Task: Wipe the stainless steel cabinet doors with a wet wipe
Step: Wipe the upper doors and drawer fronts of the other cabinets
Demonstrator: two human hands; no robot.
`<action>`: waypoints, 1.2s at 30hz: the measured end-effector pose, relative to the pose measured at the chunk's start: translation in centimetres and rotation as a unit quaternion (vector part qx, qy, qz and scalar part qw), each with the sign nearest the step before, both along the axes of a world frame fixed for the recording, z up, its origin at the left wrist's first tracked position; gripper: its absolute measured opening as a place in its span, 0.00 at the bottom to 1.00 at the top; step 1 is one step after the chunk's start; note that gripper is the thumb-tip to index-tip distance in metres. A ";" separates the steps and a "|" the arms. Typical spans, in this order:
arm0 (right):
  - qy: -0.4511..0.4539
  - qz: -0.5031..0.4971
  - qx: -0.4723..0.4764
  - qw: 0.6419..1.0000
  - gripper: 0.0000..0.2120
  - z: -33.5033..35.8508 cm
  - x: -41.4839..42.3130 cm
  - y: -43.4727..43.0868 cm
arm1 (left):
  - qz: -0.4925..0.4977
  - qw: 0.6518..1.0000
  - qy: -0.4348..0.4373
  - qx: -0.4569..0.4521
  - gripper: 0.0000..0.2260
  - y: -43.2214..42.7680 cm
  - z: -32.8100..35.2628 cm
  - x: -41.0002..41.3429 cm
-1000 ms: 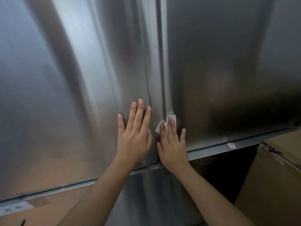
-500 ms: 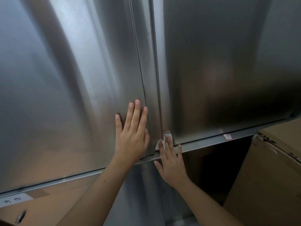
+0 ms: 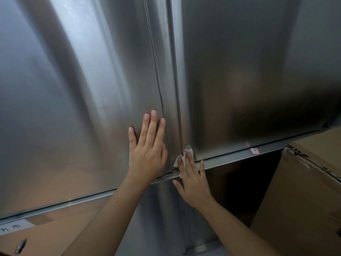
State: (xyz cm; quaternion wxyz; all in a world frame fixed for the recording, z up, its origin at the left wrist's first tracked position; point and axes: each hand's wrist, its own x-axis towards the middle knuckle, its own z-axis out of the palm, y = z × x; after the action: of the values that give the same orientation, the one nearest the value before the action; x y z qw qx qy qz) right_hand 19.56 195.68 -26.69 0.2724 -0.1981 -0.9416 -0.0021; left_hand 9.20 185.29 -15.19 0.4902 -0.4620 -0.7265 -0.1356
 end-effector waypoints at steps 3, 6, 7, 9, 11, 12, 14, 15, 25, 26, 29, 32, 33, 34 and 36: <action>-0.009 -0.012 -0.004 1.000 0.32 0.1 0.2 -0.2 | -0.004 1.000 0.010 -0.008 0.26 -0.3 -0.1 -0.4; 0.022 -0.014 0.005 1.000 0.31 1.9 -0.5 -0.2 | -0.007 1.000 0.020 -0.002 0.26 -0.3 0.6 -0.7; 0.035 -0.015 0.011 0.999 0.31 2.9 -0.9 -0.1 | -0.007 1.000 0.024 0.002 0.26 -0.3 1.1 -0.9; 0.065 -0.011 0.028 0.997 0.31 5.2 -1.5 0.2 | -0.010 0.999 0.036 0.011 0.25 0.0 2.6 -1.2; 0.097 0.000 0.037 0.995 0.31 7.8 -2.0 0.5 | -0.011 0.998 0.053 0.025 0.25 0.4 4.7 -1.5; 0.117 0.007 0.036 0.992 0.31 9.2 -2.3 0.6 | -0.009 0.997 0.065 0.038 0.25 0.6 5.9 -1.6; 0.154 0.021 0.032 0.987 0.30 12.3 -2.7 0.8 | -0.008 0.995 0.081 0.065 0.24 1.0 8.2 -1.8; 0.166 0.025 0.033 0.985 0.30 13.7 -2.8 0.9 | -0.009 0.994 0.084 0.076 0.24 1.1 9.3 -1.9; 0.205 0.012 0.118 0.972 0.31 25.1 -3.3 1.5 | -0.004 0.988 0.095 0.125 0.25 0.9 19.0 -2.7; 0.210 0.011 0.126 0.969 0.32 26.4 -3.3 1.5 | -0.005 0.987 0.096 0.128 0.25 0.8 19.9 -2.7; 0.234 0.016 0.145 0.961 0.31 30.3 -3.7 1.8 | -0.012 0.985 0.094 0.143 0.25 0.4 22.9 -2.8; 0.244 0.021 0.160 0.956 0.31 33.7 -4.1 2.1 | -0.011 0.984 0.108 0.144 0.25 0.3 25.6 -2.8; 0.243 0.019 0.168 0.955 0.32 34.7 -4.2 2.2 | -0.011 0.983 0.117 0.138 0.25 0.4 26.5 -2.8; 0.240 0.015 0.176 0.955 0.32 35.5 -4.2 2.3 | -0.011 0.983 0.124 0.132 0.25 0.6 27.4 -2.8; 0.234 0.004 0.194 0.953 0.33 37.1 -4.4 2.6 | -0.010 0.984 0.131 0.123 0.26 1.0 29.2 -2.7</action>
State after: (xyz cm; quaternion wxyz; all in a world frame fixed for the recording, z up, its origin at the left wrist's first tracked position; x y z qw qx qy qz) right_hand 15.19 198.26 10.46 0.5182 -0.1324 -0.8337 -0.1374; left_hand 6.54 186.24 13.96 0.6328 -0.4193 -0.6290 -0.1676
